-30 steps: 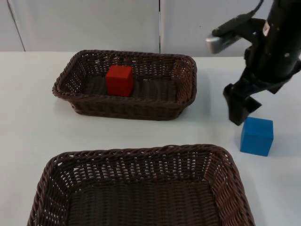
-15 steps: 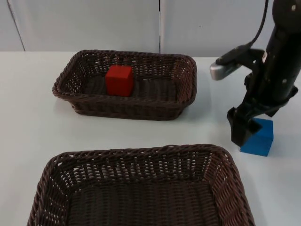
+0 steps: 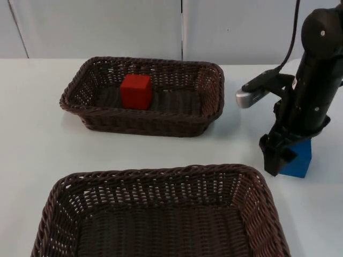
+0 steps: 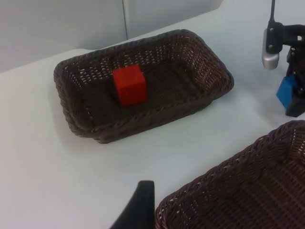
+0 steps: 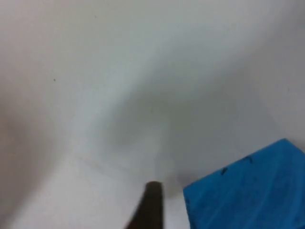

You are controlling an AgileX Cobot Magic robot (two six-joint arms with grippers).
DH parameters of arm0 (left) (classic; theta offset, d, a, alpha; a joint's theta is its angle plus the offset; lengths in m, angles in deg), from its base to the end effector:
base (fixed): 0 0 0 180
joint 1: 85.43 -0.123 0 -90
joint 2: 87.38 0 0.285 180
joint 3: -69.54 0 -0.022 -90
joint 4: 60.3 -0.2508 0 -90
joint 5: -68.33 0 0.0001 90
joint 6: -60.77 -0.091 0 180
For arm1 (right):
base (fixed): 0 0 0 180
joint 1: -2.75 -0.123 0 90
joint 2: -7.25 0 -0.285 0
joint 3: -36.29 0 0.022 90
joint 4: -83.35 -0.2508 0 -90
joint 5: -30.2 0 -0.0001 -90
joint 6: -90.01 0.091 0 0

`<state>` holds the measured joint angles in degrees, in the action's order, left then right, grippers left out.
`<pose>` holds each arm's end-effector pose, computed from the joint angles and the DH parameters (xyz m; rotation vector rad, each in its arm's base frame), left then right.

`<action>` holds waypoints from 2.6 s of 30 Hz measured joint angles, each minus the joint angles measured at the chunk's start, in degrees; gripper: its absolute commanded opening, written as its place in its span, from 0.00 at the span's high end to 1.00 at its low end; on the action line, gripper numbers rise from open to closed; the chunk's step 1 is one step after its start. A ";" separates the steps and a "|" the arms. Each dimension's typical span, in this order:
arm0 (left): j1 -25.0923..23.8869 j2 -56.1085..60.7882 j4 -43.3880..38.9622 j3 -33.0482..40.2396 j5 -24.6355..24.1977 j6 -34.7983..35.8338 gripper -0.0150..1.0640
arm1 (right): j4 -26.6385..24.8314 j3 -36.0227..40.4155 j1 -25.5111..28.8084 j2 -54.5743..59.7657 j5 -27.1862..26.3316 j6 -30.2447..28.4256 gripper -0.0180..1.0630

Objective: Pick up one cube with the left hand and place it into the upper basket. Pick up one cube with the right hand and place it into the lower basket.

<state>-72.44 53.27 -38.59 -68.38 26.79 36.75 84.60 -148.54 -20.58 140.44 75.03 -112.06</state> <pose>0.0924 -0.0443 0.3175 0.5188 2.0430 -0.3194 0.3826 0.1635 0.1020 -1.1867 2.7798 -0.0227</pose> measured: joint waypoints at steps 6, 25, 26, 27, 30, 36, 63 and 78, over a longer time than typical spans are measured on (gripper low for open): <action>0.00 0.00 -0.13 0.00 0.00 0.00 0.13 | 2.38 0.00 0.00 0.00 0.78 -0.03 0.78; 0.00 0.00 -0.13 0.00 0.00 0.00 0.13 | 4.55 0.00 0.00 -18.83 7.42 6.56 0.98; 0.00 0.00 -0.13 0.00 0.00 0.00 0.13 | 4.55 0.00 0.00 -20.50 7.43 7.68 0.98; 0.00 0.00 -0.13 0.00 0.00 0.00 0.13 | 4.55 0.00 0.00 -21.81 7.53 8.87 0.98; 0.00 0.00 -0.13 0.00 0.00 0.00 0.13 | 4.55 0.00 0.00 -24.65 7.53 10.64 0.98; 0.00 0.00 -0.13 0.00 0.00 0.00 0.13 | 4.55 0.00 0.00 -29.39 7.66 13.71 0.98; 0.00 0.00 -0.13 0.00 -0.10 0.00 0.13 | -2.08 0.00 -0.13 -30.73 7.68 14.05 0.98; 0.00 0.00 -0.13 0.00 -0.10 0.00 0.13 | -2.33 0.00 -10.90 -30.73 7.89 12.89 0.98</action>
<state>-72.44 53.27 -38.72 -68.38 26.70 36.75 82.27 -148.54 -31.48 109.71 82.92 -99.17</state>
